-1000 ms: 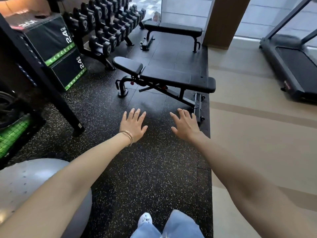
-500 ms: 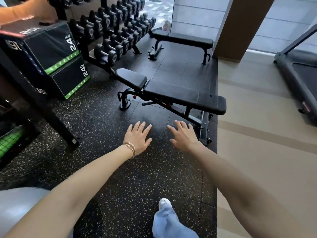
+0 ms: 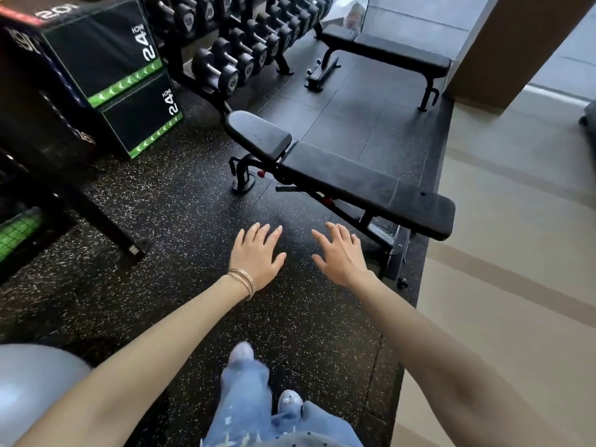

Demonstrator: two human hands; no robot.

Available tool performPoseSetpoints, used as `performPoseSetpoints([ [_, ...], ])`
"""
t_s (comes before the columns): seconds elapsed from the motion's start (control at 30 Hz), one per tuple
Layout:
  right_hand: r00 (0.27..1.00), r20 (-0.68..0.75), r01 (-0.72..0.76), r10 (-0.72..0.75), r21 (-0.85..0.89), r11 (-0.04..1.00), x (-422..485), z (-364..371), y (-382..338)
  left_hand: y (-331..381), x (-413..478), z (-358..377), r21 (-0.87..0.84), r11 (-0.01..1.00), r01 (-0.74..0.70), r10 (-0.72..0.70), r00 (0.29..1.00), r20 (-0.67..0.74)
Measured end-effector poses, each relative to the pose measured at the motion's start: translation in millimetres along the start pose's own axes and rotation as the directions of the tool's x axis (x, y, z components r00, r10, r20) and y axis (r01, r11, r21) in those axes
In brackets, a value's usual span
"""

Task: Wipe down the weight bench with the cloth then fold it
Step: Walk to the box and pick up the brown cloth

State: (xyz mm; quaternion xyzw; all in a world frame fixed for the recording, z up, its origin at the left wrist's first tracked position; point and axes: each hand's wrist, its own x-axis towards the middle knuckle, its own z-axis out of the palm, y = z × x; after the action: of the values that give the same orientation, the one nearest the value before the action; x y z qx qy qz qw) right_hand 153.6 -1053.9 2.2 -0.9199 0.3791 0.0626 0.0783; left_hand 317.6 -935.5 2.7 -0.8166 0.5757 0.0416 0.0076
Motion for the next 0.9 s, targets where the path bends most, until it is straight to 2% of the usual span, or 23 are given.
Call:
performPoseSetpoints([
  [0.23,0.999,-0.04,0.032,-0.033,-0.025,0.999,93,-11,13,-33,95,-12,0.028,1.0,-0.002,0.002,1.0,-0.006],
  [0.53,0.995,-0.064,0.065,-0.07,-0.08,0.995,253,-69,4,-117,245,-43,0.091,0.996,-0.007,0.01,0.999,-0.04],
  [0.67,0.993,-0.063,0.094,-0.098,-0.073,0.993,328,-85,-15,-158,302,-53,0.085,0.996,0.023,-0.018,0.998,-0.067],
  [0.9,0.987,-0.031,0.156,-0.158,-0.065,0.986,422,-86,-36,-205,358,-47,0.075,0.992,0.097,-0.095,0.995,-0.031],
])
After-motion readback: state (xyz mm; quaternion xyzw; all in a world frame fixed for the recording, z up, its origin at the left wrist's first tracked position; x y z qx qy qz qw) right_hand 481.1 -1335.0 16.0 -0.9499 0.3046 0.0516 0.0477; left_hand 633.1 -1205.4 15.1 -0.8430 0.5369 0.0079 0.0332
